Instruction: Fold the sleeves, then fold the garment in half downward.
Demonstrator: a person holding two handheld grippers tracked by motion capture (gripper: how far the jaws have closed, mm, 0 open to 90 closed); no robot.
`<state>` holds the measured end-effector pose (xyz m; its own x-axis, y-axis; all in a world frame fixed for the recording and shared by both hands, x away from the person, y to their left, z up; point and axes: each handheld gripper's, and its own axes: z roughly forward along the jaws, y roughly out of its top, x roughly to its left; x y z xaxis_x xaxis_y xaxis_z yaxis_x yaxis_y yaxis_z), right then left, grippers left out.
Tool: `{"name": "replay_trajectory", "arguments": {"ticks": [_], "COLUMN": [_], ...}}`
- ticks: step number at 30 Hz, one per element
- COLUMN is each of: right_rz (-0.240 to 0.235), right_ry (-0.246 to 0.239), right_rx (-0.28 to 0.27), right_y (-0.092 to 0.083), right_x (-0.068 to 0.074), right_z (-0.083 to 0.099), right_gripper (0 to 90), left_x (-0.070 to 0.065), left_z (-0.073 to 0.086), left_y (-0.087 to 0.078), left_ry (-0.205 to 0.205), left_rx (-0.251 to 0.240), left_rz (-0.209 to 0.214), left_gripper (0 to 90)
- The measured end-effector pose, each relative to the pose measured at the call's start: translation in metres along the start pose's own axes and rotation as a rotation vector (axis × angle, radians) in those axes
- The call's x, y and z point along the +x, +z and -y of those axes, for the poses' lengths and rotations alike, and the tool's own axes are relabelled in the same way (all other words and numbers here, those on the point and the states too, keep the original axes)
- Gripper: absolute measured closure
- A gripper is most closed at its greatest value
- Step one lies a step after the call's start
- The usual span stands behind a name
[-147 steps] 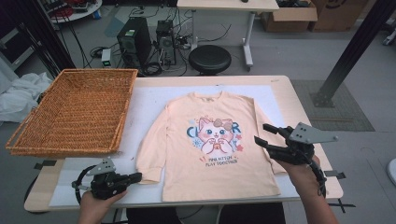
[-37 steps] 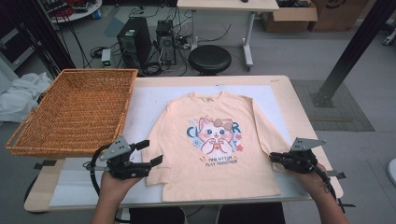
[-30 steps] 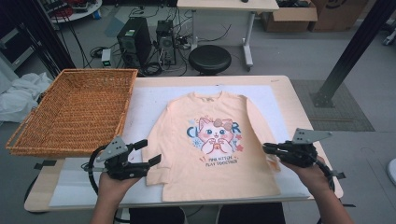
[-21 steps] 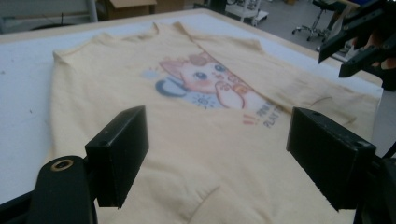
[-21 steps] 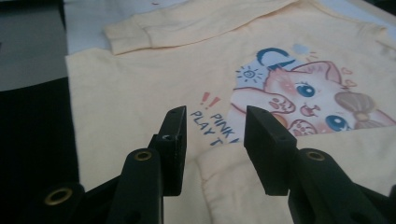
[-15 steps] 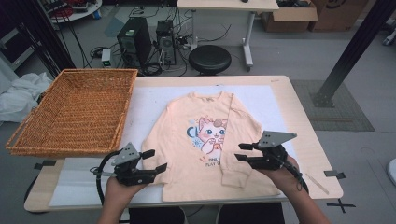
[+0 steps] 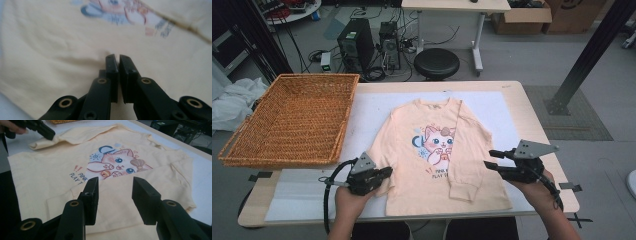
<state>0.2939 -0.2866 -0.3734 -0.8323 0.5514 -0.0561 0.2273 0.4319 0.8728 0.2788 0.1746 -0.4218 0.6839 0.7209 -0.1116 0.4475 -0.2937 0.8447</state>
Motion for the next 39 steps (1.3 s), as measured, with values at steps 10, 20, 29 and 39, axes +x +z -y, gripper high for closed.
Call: {"name": "replay_trajectory", "arguments": {"ticks": [10,20,29,39], "right_rz": [0.017,0.039,0.076,0.087], "right_ry": [0.019,0.026,0.031,0.018], "right_rx": [-0.007,-0.044,-0.085,-0.101], "right_y": [-0.017,-0.027,-0.023,-0.019], "right_x": [-0.003,-0.013,-0.022,-0.026], "right_z": [0.01,0.01,-0.003,-0.022], "right_gripper": [56.1,53.3,37.2,34.7], "left_x": [-0.079,-0.053,-0.02,-0.017], "left_z": [-0.072,-0.075,-0.075,-0.073], "left_y": [0.038,0.009,-0.015,-0.019], "left_ry": [0.134,0.088,0.043,0.026], "left_rx": [-0.079,-0.101,-0.148,-0.164], "left_rz": [0.208,0.103,0.053,0.041], "left_gripper": [66.6,34.4,22.2,19.5]}}
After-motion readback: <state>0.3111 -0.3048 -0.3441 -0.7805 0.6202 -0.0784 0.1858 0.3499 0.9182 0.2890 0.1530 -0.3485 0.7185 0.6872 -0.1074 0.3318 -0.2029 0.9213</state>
